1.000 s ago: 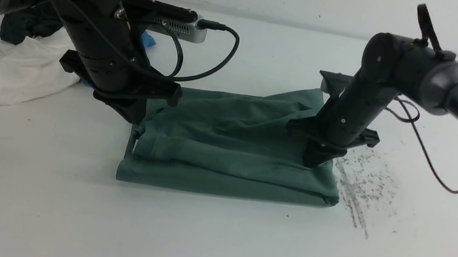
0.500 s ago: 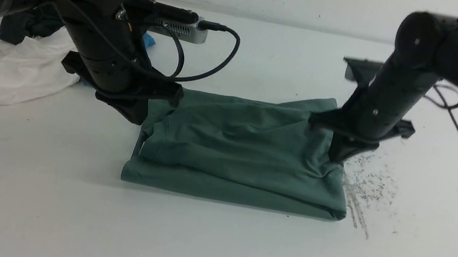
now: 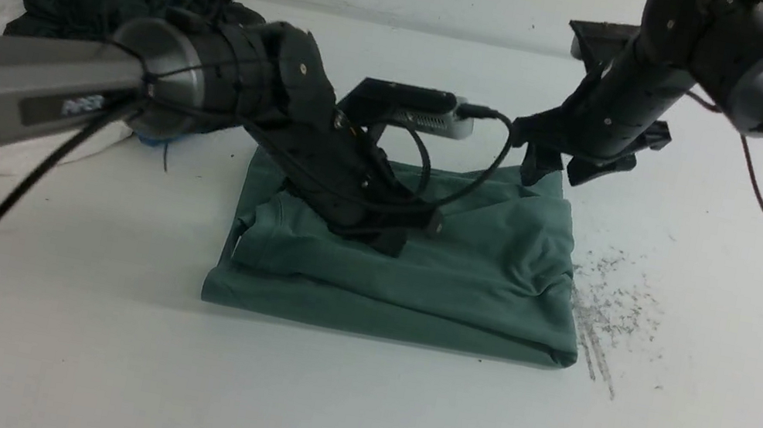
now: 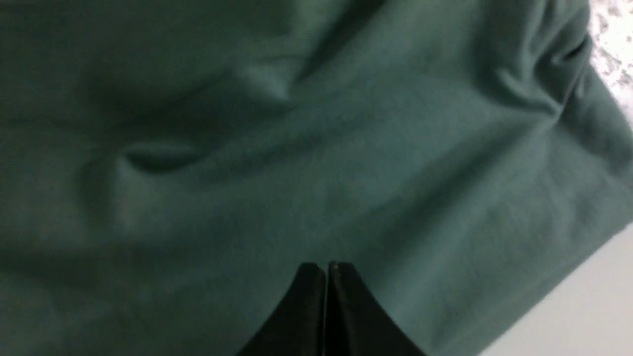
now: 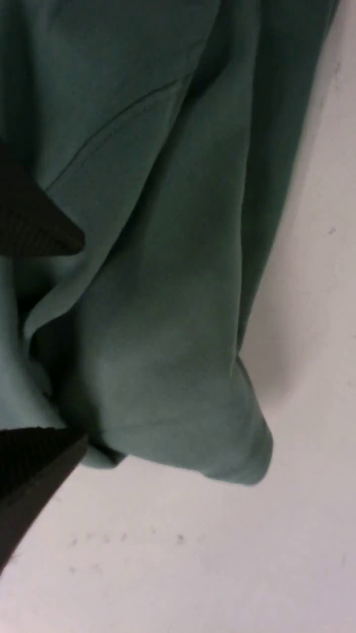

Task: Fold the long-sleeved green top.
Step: Use the right arm to drag the right edge of the fabric to the left and folds it over the left edge

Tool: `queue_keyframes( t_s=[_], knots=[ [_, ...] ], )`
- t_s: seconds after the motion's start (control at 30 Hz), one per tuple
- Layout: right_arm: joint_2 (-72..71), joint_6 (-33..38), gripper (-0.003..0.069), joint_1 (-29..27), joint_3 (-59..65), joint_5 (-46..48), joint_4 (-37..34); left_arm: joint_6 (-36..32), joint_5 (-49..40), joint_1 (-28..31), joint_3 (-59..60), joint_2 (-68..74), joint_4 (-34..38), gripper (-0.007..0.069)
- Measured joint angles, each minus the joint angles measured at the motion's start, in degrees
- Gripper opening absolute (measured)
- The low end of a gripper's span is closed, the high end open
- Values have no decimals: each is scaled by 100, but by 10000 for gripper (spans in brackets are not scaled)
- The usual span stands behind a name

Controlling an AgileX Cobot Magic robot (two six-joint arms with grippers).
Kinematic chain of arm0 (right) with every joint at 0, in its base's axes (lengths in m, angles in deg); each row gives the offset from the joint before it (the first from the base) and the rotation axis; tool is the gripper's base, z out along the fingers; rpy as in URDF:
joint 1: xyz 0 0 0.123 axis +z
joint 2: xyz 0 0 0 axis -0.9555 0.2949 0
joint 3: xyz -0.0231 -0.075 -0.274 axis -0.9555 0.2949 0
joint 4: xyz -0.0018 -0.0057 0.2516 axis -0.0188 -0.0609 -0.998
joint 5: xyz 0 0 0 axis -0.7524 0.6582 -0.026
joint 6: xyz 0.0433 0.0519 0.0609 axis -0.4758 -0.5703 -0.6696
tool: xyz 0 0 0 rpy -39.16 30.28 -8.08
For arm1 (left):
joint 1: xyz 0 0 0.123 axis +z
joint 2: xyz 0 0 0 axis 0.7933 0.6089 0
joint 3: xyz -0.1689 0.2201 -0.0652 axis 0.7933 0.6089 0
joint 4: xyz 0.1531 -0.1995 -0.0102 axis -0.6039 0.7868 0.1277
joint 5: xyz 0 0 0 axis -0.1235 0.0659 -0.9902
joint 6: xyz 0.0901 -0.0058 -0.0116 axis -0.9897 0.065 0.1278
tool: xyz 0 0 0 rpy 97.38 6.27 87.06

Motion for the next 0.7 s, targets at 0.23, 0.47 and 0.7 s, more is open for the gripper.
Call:
queue_keyframes(
  t_s=[0.23,0.47,0.7],
  knots=[
    [208,-332,424,0,-24,5,-209,0,-370,0,-521,703,-5,-4],
    [189,-293,31,-2,-30,5,-189,5,-513,0,-626,795,-25,-4],
    [189,-384,3,-18,-286,94,-35,5,-564,0,-644,811,-30,-4]
  ],
)
